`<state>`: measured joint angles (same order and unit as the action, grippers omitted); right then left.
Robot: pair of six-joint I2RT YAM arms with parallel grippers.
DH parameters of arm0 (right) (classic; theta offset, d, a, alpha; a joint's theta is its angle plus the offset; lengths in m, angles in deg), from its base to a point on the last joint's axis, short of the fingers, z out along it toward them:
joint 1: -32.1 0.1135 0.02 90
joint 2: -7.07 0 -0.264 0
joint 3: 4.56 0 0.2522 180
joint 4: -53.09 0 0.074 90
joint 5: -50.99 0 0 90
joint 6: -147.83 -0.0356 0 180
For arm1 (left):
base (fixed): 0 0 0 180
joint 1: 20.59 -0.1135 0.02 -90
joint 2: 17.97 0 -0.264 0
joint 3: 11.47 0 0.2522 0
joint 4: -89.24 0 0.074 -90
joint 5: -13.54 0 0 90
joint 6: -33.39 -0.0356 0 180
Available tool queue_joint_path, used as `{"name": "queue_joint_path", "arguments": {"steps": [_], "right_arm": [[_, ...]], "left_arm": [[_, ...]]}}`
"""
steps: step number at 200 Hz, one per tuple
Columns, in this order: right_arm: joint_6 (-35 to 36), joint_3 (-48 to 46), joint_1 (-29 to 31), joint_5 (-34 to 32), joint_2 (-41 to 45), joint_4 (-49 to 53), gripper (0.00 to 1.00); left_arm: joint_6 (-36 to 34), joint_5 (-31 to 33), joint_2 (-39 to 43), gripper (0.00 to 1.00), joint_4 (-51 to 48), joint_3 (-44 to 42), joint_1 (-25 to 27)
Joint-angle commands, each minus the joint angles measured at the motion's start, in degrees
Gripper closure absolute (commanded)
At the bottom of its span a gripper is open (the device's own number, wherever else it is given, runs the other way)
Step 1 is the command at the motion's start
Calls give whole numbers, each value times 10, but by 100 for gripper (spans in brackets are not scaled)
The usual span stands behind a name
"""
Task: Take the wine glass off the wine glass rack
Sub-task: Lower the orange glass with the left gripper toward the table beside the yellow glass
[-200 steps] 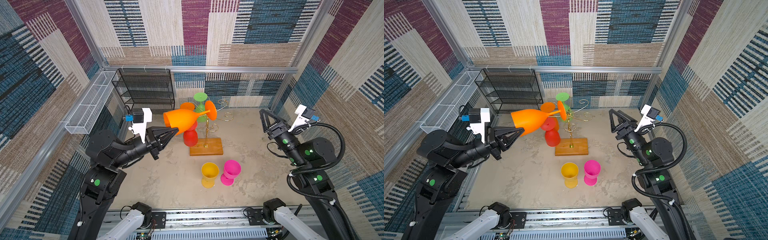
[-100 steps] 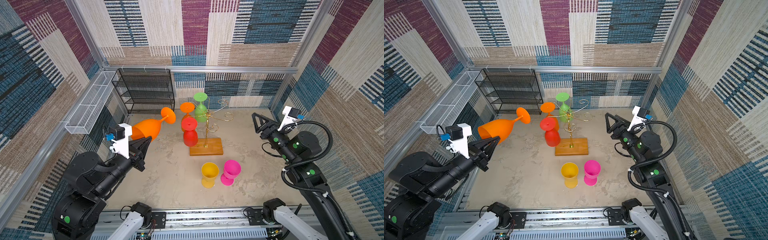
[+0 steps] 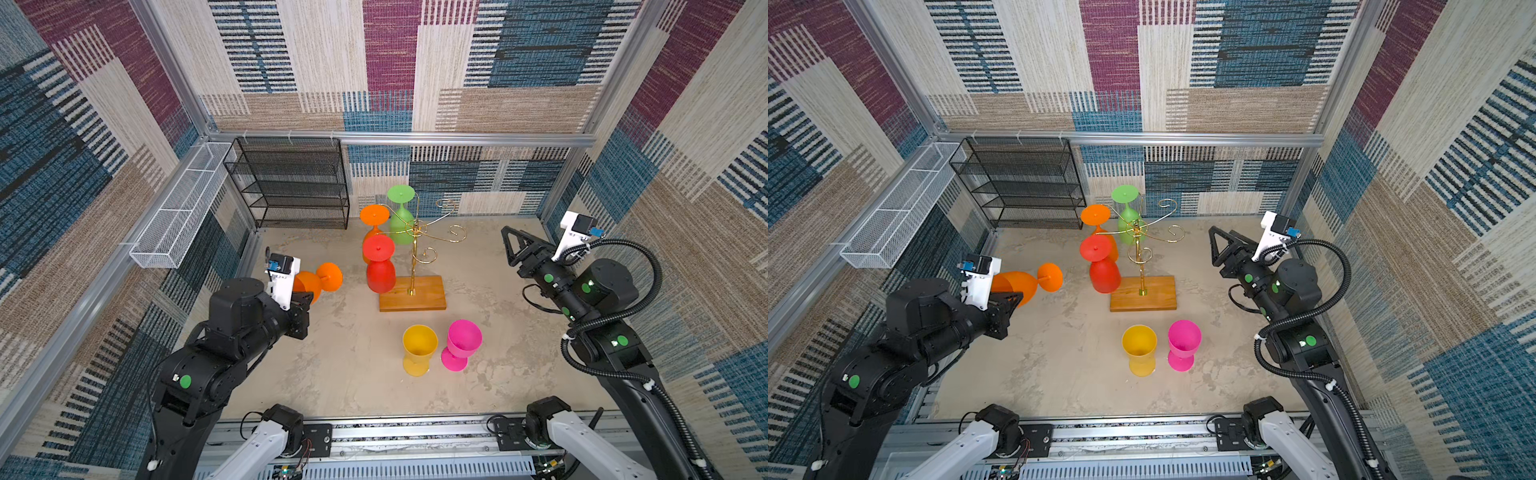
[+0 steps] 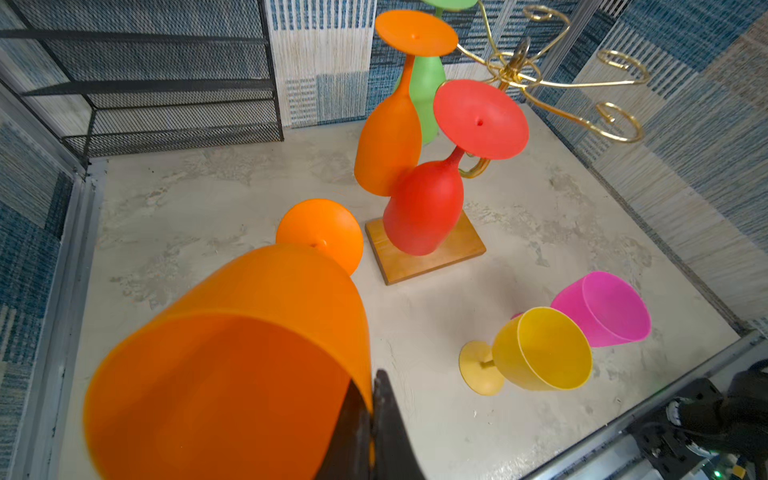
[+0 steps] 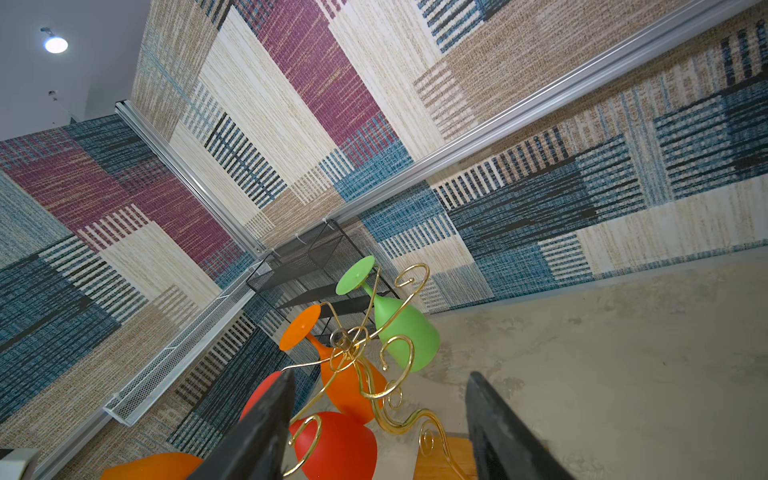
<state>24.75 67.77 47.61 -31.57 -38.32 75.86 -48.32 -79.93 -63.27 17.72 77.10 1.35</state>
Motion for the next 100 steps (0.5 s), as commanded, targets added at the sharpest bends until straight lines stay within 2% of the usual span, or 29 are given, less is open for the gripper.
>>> {"name": "queue_joint_path", "arguments": {"steps": [1,24,67,100], "right_arm": [[9,5,1,-4,-5,3,34],[9,7,1,4,-14,5,34],[0,2,1,16,-29,-5,34],[-2,-1,0,24,-33,-3,34]], "left_arm": [[35,-30,-1,100,-12,-31,7],[59,-30,-4,100,-12,-76,39],[92,52,-21,100,-12,-112,161],[122,66,-41,100,-12,-133,207]]}}
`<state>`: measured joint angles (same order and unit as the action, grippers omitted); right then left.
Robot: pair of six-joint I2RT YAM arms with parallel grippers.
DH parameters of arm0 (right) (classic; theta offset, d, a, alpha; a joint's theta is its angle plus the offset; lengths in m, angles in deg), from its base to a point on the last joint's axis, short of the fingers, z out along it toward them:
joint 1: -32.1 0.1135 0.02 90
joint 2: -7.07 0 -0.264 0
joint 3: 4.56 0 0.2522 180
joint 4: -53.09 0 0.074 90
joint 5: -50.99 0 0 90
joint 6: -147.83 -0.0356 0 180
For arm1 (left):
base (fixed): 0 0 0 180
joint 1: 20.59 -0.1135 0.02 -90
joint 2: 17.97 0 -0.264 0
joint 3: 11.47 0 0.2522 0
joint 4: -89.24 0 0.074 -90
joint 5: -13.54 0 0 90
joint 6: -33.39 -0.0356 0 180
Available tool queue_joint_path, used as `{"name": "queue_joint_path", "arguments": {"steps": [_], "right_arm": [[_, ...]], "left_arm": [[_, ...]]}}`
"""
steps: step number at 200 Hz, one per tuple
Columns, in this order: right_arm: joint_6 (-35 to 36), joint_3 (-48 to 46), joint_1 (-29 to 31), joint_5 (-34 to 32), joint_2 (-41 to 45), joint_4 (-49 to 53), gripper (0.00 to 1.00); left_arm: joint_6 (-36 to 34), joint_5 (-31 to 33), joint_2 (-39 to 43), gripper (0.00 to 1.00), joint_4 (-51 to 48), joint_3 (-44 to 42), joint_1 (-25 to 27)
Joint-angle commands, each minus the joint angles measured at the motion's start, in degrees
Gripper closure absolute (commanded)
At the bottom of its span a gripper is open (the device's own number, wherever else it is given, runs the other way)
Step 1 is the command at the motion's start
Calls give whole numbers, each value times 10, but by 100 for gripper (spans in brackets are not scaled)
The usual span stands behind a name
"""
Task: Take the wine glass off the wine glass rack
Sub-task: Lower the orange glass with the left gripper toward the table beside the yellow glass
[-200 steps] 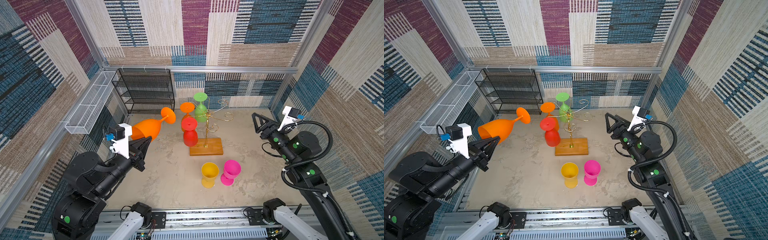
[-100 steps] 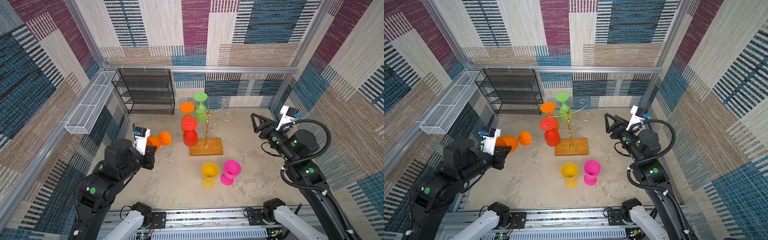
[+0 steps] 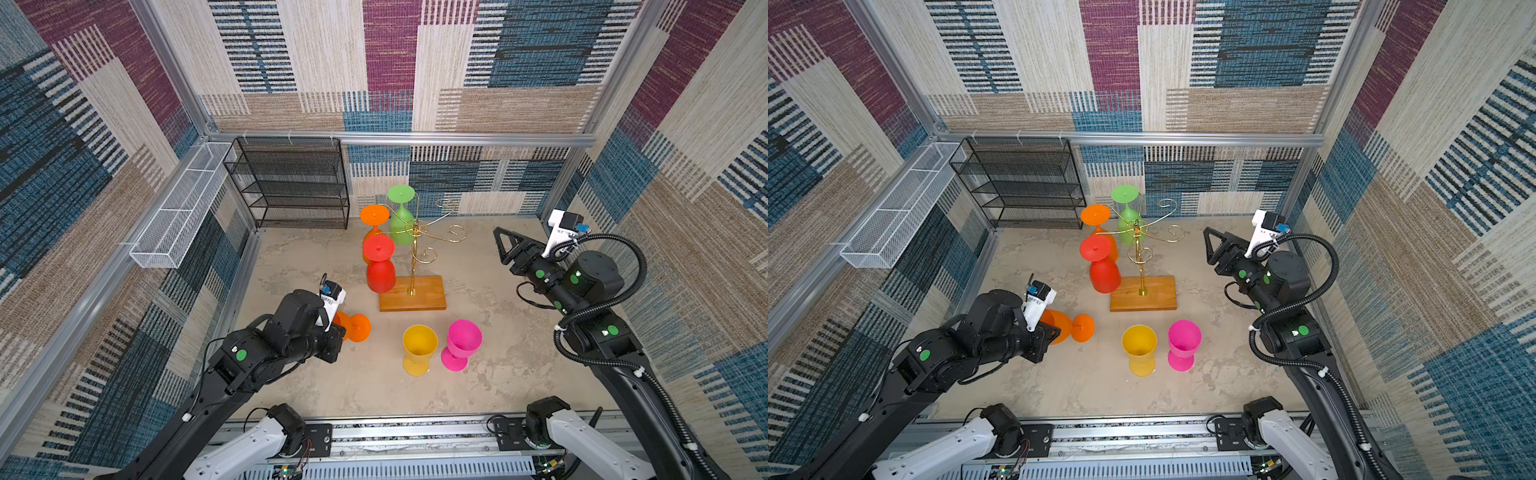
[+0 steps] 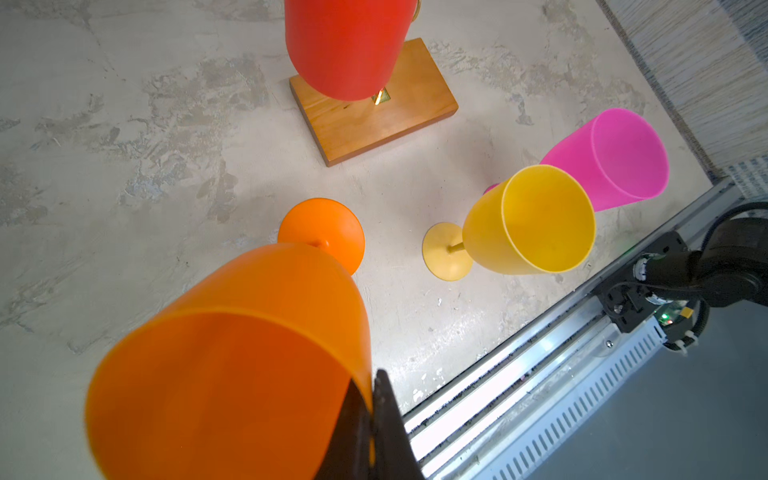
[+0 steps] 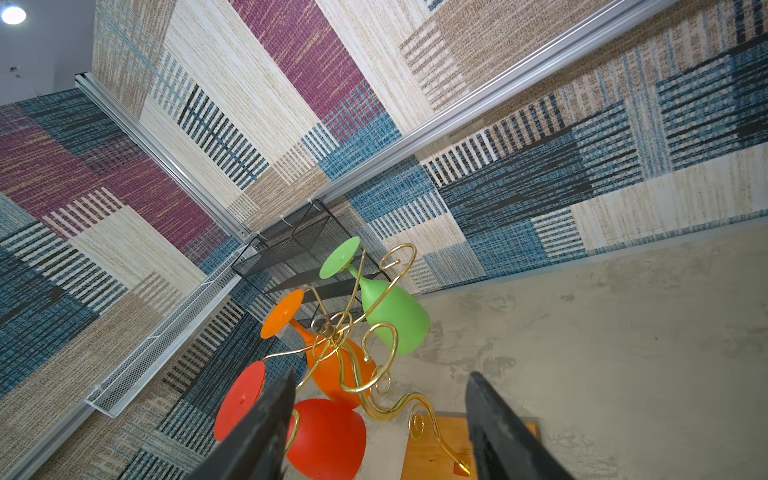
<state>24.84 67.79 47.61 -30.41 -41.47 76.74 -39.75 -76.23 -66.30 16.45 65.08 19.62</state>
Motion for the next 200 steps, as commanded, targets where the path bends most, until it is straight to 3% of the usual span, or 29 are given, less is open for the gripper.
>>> {"name": "queue_joint_path", "arguments": {"steps": [1,83,140,200], "right_arm": [[-3,-1,0,13,-2,-11,34],[-2,-11,1,20,-3,-14,34],[6,-14,1,18,5,-7,33],[6,-15,1,24,1,-11,33]], "left_arm": [[37,30,-12,100,1,-14,27],[68,123,-121,100,1,4,196],[54,112,-194,100,1,34,239],[36,89,-240,100,-1,48,252]]}}
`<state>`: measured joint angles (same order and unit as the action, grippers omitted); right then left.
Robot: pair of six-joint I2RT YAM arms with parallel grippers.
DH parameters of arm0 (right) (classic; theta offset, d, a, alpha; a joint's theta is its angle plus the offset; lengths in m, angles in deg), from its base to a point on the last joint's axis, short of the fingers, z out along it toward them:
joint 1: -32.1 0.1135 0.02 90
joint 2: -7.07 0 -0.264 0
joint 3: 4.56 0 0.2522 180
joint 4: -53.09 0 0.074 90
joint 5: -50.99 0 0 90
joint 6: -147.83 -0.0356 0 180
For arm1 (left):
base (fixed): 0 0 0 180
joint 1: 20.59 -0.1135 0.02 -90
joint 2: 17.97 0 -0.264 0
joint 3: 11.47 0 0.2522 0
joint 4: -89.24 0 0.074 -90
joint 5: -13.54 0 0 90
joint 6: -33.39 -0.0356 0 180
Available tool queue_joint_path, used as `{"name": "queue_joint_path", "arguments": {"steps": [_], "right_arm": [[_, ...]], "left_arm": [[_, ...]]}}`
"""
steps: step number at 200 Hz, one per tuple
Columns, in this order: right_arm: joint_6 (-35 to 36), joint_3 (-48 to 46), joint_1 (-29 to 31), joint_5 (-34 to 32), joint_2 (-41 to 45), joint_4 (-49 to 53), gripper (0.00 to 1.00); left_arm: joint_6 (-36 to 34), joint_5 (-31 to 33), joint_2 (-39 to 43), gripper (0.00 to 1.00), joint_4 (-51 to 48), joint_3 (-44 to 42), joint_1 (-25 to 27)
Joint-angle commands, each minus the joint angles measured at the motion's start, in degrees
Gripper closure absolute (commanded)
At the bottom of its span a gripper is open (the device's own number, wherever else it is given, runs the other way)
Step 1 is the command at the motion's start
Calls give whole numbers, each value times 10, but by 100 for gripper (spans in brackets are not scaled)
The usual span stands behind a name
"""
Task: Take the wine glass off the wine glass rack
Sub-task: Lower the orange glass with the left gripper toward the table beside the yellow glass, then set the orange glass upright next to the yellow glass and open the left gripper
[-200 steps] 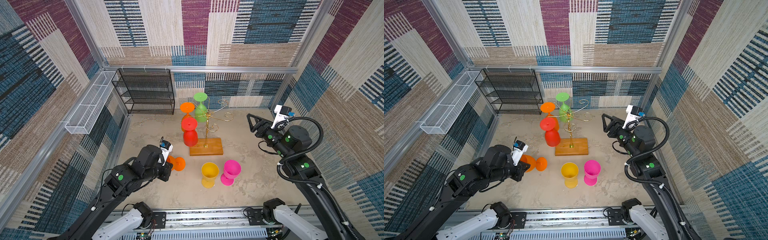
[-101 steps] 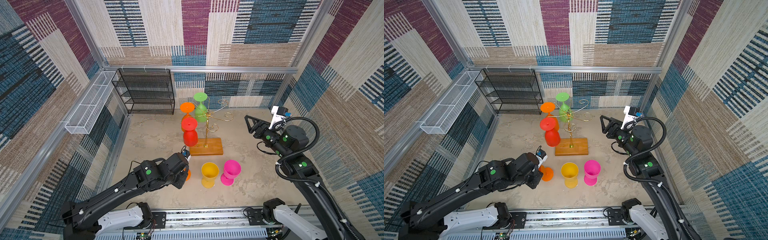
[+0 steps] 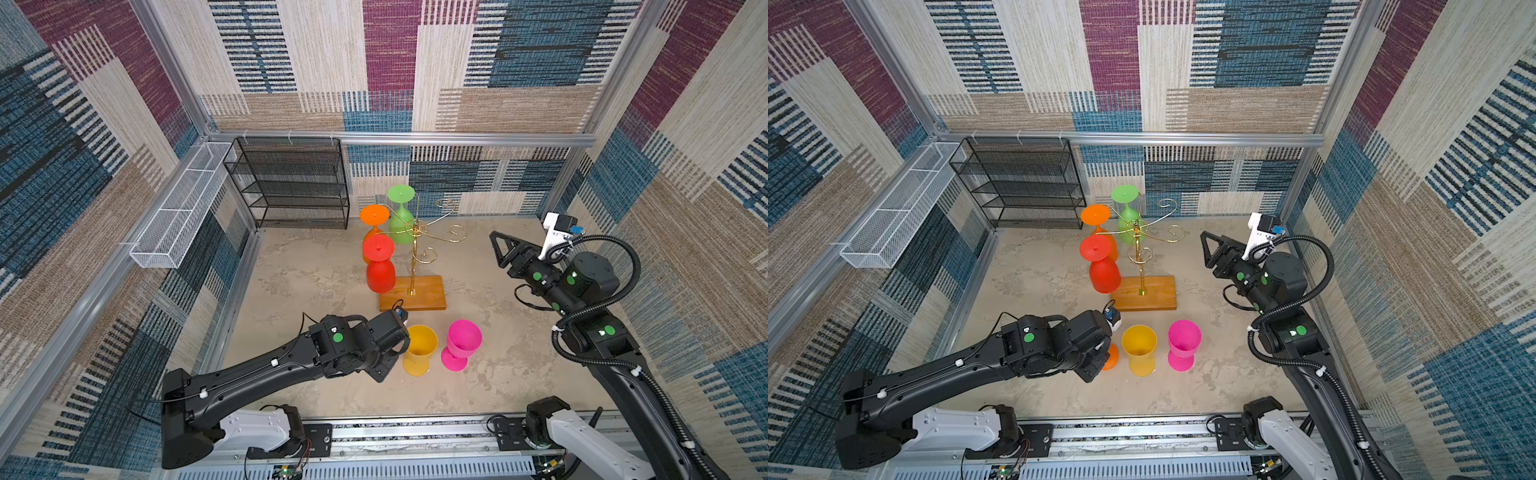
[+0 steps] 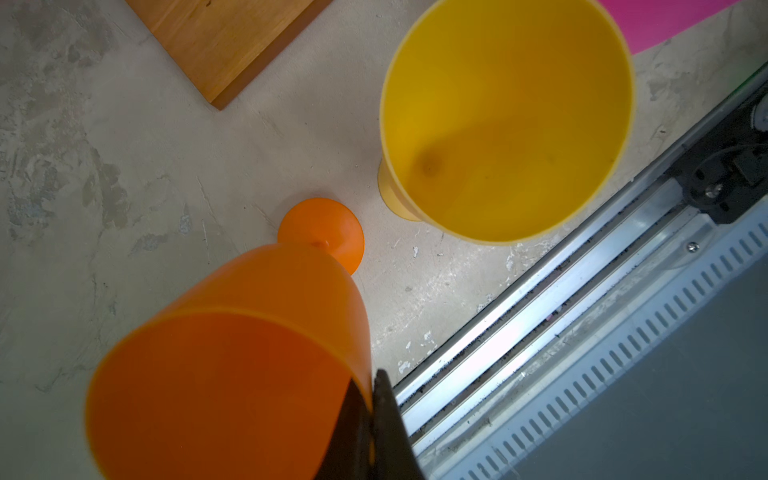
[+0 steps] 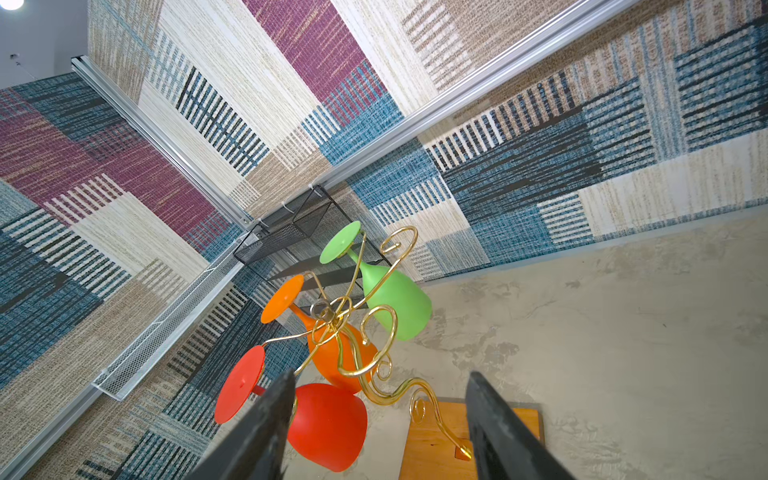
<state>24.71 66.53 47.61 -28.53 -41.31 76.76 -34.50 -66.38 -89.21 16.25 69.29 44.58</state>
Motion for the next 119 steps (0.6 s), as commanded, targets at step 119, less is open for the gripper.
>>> {"name": "queue_joint_path", "arguments": {"steps": [119], "right_arm": [[8,-11,0,7,7,-10,33]], "left_arm": [[-33,-22,-70,97,-30,42,2]]}}
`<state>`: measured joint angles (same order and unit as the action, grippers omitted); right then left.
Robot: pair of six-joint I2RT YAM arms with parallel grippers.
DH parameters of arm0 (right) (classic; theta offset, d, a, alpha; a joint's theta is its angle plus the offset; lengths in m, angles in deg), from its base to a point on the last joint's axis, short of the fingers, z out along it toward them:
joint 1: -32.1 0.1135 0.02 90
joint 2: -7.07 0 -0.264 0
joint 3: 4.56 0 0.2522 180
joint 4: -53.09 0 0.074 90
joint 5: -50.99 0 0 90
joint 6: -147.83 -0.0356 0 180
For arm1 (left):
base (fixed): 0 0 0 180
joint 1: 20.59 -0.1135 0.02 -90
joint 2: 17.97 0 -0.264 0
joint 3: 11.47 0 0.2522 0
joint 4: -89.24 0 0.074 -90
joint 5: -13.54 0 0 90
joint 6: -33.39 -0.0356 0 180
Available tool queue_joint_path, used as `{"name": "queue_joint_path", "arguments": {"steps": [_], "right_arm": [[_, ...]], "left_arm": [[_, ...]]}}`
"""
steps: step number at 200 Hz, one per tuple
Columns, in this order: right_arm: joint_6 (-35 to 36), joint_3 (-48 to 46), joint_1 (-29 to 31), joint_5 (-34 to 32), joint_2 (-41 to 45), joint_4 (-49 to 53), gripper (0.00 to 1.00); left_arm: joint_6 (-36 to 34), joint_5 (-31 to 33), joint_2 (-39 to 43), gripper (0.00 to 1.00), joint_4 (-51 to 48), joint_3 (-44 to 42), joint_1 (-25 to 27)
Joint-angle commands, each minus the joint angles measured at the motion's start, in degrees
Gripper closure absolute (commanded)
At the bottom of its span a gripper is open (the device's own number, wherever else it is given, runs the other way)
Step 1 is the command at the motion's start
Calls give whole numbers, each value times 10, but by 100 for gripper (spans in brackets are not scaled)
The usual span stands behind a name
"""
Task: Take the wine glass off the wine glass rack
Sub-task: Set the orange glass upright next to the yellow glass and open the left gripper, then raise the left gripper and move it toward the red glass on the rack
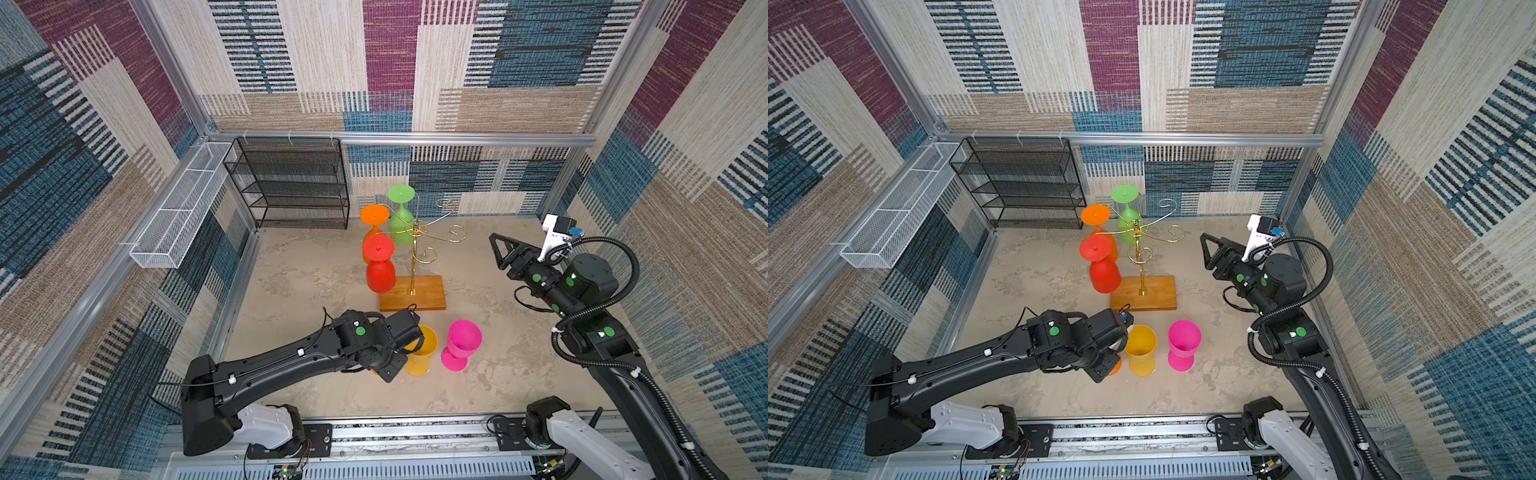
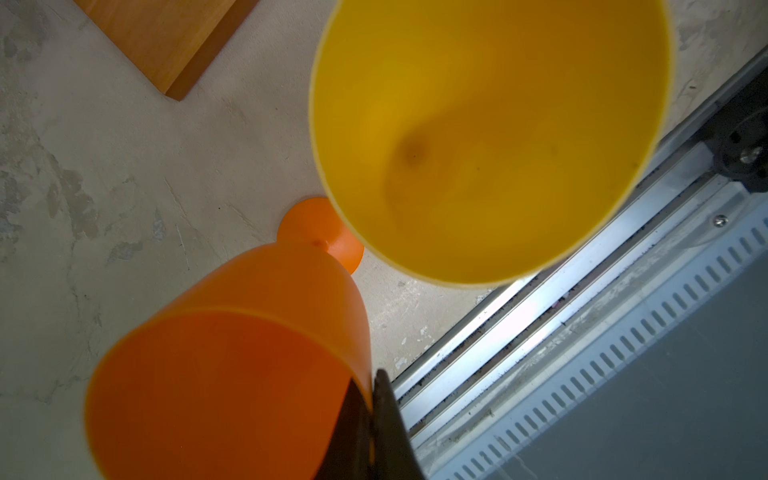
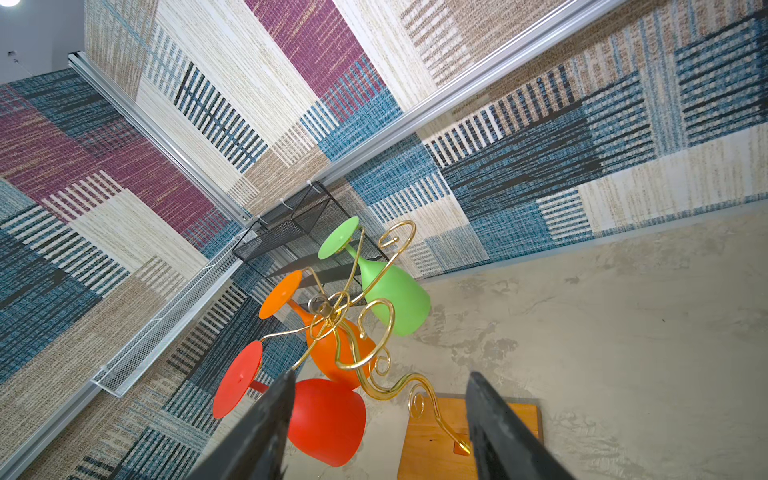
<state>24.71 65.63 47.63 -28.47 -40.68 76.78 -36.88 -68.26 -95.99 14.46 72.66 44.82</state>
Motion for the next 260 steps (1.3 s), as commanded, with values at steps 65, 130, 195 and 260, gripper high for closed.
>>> {"name": "queue_joint_path", "arguments": {"steps": [65,130,195,260], "right_arm": [[7,-5,0,9,-2,-13,33],[7,-3,1,11,-3,-14,33],[6,-10,0,15,-8,-23,33],[1,-17,0,23,-10,-31,33]], "left_arm": [[-6,8,5,78,-18,21,0],[3,16,41,67,-45,55,0],[56,99,230,66,37,59,-1],[95,48,340,61,245,-8,-10]]}}
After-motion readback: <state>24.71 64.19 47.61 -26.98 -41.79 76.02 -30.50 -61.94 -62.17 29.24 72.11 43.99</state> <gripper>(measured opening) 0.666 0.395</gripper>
